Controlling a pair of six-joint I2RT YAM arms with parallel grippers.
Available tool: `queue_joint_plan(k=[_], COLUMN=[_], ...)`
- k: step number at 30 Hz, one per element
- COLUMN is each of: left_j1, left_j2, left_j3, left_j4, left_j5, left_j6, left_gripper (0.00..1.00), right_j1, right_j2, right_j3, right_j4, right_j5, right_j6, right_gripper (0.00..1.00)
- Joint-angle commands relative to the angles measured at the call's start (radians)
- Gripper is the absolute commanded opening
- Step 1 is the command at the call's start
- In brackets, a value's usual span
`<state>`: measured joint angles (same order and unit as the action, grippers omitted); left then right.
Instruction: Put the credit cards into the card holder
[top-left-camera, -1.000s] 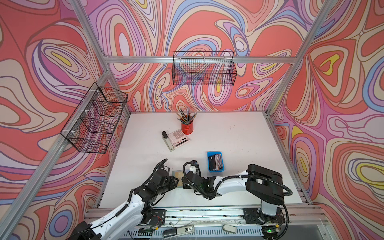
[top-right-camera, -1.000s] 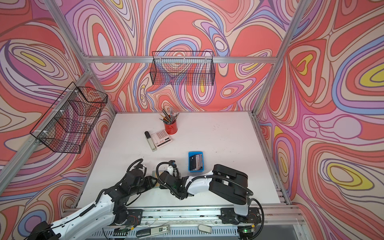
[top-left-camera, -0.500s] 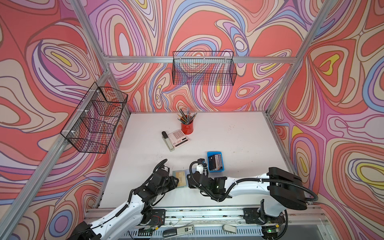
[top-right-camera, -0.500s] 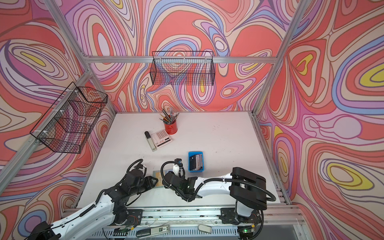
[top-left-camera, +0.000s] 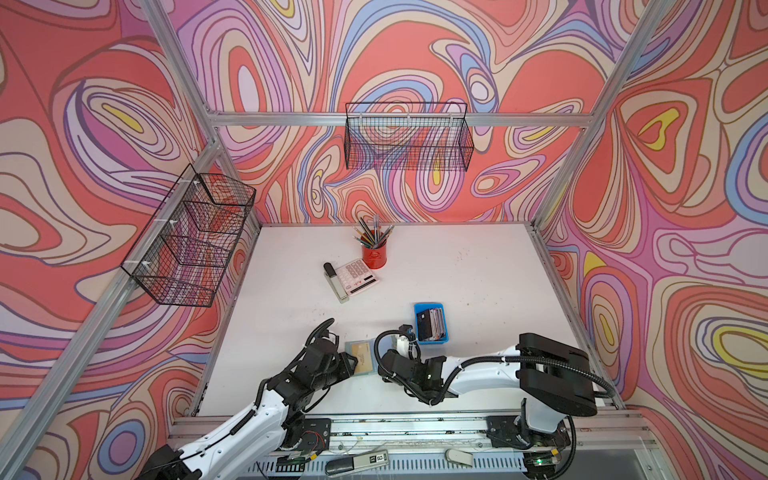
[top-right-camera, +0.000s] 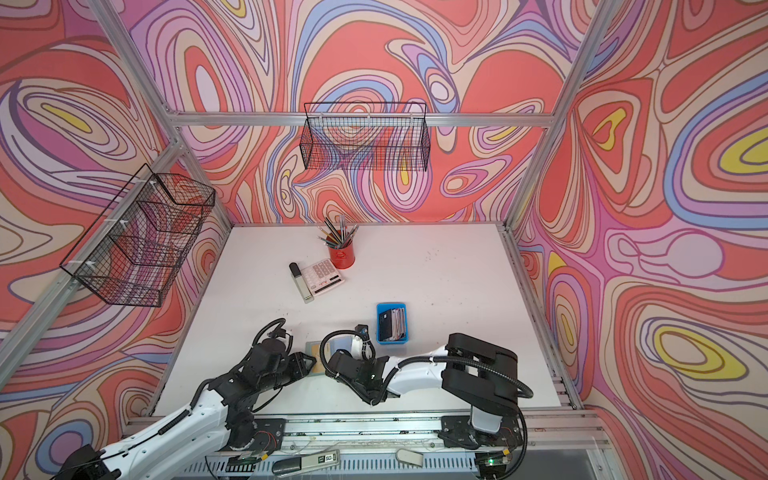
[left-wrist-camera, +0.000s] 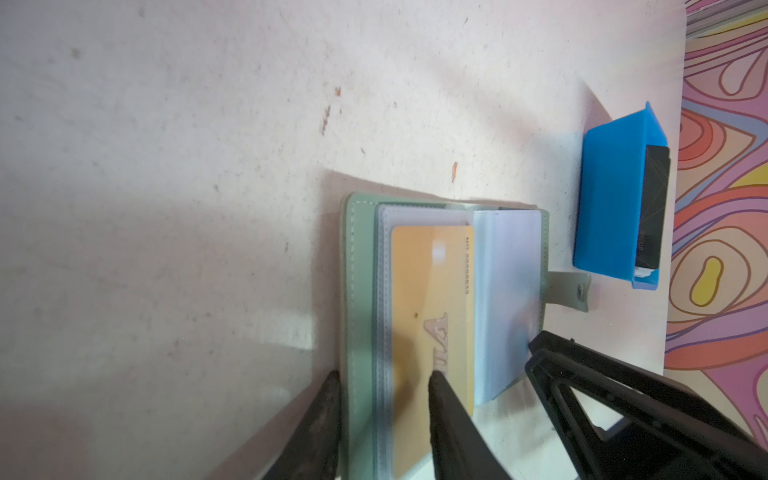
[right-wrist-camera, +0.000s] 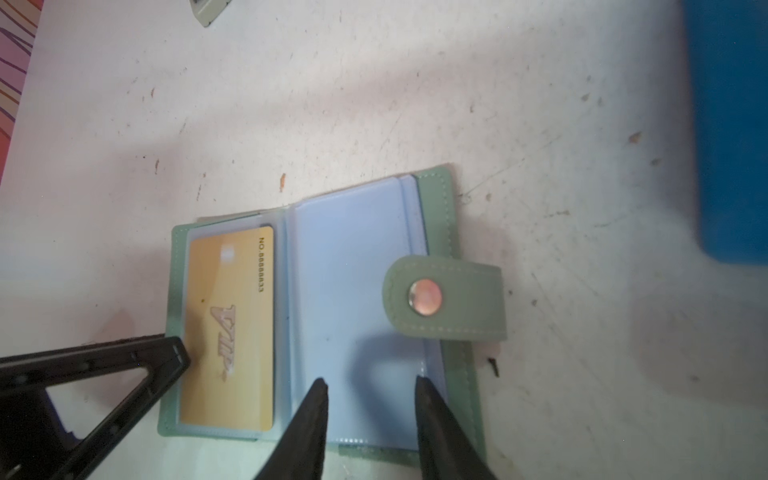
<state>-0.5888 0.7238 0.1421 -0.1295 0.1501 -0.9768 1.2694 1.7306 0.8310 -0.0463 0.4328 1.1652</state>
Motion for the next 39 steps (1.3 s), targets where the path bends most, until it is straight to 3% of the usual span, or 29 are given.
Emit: queue_joint_plan(k=[1,12,32,39], left_j1=[0.001,0.001,0.001,0.0], left_j2=[-0.014,-0.02,-0.015,-0.018], left_j3=[-0.012,-0.015,-0.016,-0.015], left_j4=[-0.022,-0.026,-0.019,-0.024], left_j5=[0.006,0.003,0.015,0.012], left_j6=[-0.014,-0.016,-0.016,-0.014], left_gripper=[0.37,0.37,0.37,0.37], right_j1=[0.001,0.001,-0.017,-0.019], right_j2=[0.013,-0.018,0.024,-0.023], right_j3=[0.013,0.01,-0.03,-0.012], right_j4=[-0.044,-0.062,0.164,0.033], right_j5=[0.031,0.046,-0.107,-0.017], right_j6=[0.019,0.015,0.005,0.002], right_gripper=[0.38,0.39,0.39,0.39])
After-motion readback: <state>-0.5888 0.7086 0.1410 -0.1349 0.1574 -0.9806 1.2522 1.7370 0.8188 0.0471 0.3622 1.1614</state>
